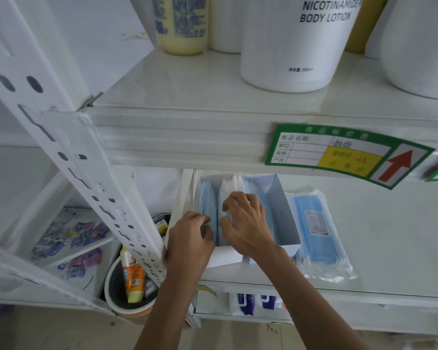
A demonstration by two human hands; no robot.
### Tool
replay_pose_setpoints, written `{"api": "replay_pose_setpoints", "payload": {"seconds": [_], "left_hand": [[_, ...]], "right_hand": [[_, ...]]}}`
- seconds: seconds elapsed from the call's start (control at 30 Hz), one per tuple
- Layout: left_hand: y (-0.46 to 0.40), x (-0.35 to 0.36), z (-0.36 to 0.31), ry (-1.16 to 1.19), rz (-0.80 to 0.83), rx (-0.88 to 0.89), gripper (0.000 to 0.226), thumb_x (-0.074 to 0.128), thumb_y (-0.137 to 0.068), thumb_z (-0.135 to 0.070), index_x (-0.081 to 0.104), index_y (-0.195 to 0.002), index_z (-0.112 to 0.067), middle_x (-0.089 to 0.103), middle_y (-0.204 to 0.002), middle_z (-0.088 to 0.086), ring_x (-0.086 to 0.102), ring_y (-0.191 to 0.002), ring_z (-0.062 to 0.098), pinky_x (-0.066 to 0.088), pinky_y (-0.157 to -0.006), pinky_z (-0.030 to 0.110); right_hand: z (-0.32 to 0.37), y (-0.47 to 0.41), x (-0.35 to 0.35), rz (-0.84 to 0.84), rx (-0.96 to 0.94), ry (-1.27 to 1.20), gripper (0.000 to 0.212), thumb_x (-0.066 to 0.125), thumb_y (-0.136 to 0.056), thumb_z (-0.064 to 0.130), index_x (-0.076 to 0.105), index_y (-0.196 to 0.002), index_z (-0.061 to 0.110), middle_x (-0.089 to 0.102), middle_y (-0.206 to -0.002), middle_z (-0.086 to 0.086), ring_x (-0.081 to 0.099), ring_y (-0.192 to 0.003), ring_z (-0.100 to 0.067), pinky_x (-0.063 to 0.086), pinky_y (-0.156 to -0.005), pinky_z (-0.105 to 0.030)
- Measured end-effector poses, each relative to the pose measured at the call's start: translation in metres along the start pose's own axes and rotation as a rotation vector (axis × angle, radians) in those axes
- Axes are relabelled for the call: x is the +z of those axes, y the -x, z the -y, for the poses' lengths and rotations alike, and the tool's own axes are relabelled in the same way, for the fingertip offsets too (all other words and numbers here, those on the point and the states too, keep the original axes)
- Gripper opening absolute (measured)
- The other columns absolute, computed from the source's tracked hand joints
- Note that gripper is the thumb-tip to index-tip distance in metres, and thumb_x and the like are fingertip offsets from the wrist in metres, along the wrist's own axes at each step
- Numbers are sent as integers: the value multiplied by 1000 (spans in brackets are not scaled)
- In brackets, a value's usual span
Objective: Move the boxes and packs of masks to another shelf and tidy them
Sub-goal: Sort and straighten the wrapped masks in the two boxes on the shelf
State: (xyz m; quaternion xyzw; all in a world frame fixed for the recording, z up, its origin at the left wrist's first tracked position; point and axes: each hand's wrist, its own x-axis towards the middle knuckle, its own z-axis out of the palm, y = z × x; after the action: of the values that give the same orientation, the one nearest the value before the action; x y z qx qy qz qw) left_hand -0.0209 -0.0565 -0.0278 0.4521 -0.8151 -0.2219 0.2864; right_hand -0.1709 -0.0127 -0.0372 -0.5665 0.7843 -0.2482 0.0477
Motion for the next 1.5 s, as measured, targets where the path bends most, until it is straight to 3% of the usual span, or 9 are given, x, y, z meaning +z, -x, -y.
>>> {"api": "replay_pose_setpoints", "payload": {"seconds": [0.07, 0.17, 0.33, 0.57, 0.9, 1.2, 1.33, 1.43, 1.5], "left_hand": [[0, 0, 1, 2, 8, 7, 20, 69, -90, -9, 78, -108, -9, 73, -108, 3, 70, -93, 20, 57, -84, 37], [0, -1, 2, 8, 20, 4, 23, 69, -91, -10, 77, -113, -10, 72, -112, 1, 69, -97, 18, 56, -89, 34], [6, -2, 0, 10, 16, 18, 28, 64, -95, -13, 72, -122, -13, 70, -120, 1, 67, -106, 20, 55, -94, 44], [9, -4, -1, -106, 58, 235, 41, 69, -81, 4, 74, -119, -11, 77, -103, 4, 63, -114, 26, 43, -106, 43], [13, -10, 0, 0, 72, 312, 55, 66, -89, 1, 57, -142, -13, 71, -124, 4, 58, -117, 18, 48, -104, 37], [9, -3, 0, -11, 215, 336, 64, 60, -94, -2, 40, -149, -26, 63, -139, -1, 57, -126, 20, 47, -108, 36], [9, -2, -1, 274, 201, 178, 45, 53, -95, -4, 48, -125, -37, 62, -125, -16, 58, -118, -2, 53, -98, 21], [14, 1, 1, 295, 118, 133, 32, 57, -92, -8, 48, -106, -36, 59, -103, -17, 62, -100, 5, 53, -80, 18], [17, 0, 4, 224, 59, 152, 23, 55, -92, -14, 48, -101, -34, 56, -95, -16, 58, -92, 7, 49, -85, 20]], "right_hand": [[-2, -2, 0, -1, 16, -20, 33, 44, -89, 48, 57, -105, 23, 48, -121, 7, 35, -119, -19, 37, -100, -40], [-5, -4, 1, 53, 53, -65, 31, 62, -80, 18, 55, -110, 22, 48, -124, 7, 33, -121, -20, 36, -104, -37], [-6, -4, 2, 51, 64, -125, 42, 55, -76, 5, 59, -114, 21, 48, -127, 3, 34, -122, -25, 35, -105, -41], [-8, -3, 6, 40, 41, -44, 38, 40, -93, 33, 76, -103, 26, 46, -136, -1, 31, -125, -24, 35, -106, -45], [-6, -6, 7, 29, 80, -42, 67, 24, -90, 69, 78, -101, 32, 46, -134, 5, 28, -123, -20, 32, -102, -43], [-5, -8, 6, 18, 92, -89, 48, 38, -103, 51, 79, -99, 26, 50, -134, 3, 33, -126, -25, 31, -106, -45], [0, -13, -2, 72, 177, -80, 65, 35, -95, 68, 79, -84, 22, 50, -128, 8, 34, -125, -20, 30, -103, -41], [6, -16, -2, 52, 190, 28, 67, 40, -90, 73, 78, -77, 19, 53, -128, 8, 37, -123, -21, 33, -103, -41], [6, -16, 1, 43, 170, 80, 60, 47, -90, 70, 78, -80, 19, 52, -129, 7, 36, -123, -22, 34, -103, -41]]}}
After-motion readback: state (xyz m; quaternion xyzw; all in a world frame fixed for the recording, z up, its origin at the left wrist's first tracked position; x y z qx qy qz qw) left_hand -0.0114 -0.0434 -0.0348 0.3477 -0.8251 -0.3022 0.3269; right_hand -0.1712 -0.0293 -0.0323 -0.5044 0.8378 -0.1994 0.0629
